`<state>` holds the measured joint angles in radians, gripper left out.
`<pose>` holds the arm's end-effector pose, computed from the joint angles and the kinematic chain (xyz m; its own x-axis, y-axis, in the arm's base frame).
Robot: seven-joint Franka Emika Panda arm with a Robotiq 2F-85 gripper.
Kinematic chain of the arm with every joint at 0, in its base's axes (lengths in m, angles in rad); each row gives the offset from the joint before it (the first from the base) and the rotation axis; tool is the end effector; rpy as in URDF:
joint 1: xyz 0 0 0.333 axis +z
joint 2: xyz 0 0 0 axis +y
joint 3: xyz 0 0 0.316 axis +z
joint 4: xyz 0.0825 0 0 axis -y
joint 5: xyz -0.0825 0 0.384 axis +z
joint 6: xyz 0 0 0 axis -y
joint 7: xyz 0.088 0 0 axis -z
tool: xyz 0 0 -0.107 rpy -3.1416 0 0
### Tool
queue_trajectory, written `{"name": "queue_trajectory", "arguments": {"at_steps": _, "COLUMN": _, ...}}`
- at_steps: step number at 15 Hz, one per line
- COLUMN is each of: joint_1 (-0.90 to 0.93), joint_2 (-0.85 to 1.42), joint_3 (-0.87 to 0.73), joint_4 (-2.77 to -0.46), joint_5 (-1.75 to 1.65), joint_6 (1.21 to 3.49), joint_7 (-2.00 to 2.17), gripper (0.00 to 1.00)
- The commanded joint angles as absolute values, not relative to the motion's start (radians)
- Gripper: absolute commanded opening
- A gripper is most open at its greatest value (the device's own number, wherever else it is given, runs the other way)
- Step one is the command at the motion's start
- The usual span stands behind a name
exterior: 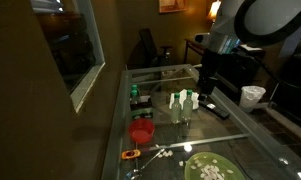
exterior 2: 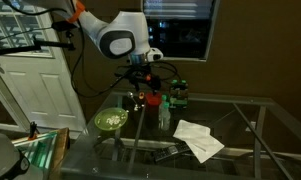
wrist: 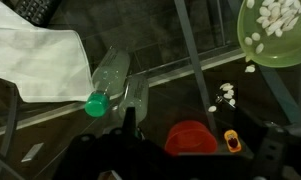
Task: Put one of the bottles in the bottle carrier
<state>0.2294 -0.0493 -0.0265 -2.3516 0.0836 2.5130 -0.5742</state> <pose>0.5057 0.1033 0.3713 0.7347 0.6456 0.2082 0.6494 -0.7581 0.0591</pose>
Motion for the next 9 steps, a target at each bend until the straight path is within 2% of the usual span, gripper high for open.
{"name": "queue_trajectory", "arguments": {"at_steps": 1, "joint_1": 0.18, "joint_2": 0.052, "joint_3": 0.023, "joint_4": -2.248, "joint_5": 0.093, "joint_6": 2.508, "joint_7": -0.607, "gripper": 1.0}}
{"name": "queue_trajectory", "arguments": {"at_steps": 6, "joint_1": 0.134, "joint_2": 0.151, "joint_3": 0.066, "joint_4": -2.155, "joint_5": 0.086, "joint_6": 2.512, "joint_7": -0.607, "gripper": 1.0}}
{"name": "queue_trajectory", "arguments": {"at_steps": 9, "joint_1": 0.119, "joint_2": 0.131, "joint_3": 0.083, "joint_4": -2.18, "joint_5": 0.07, "joint_6": 2.513, "joint_7": -0.587, "gripper": 1.0}}
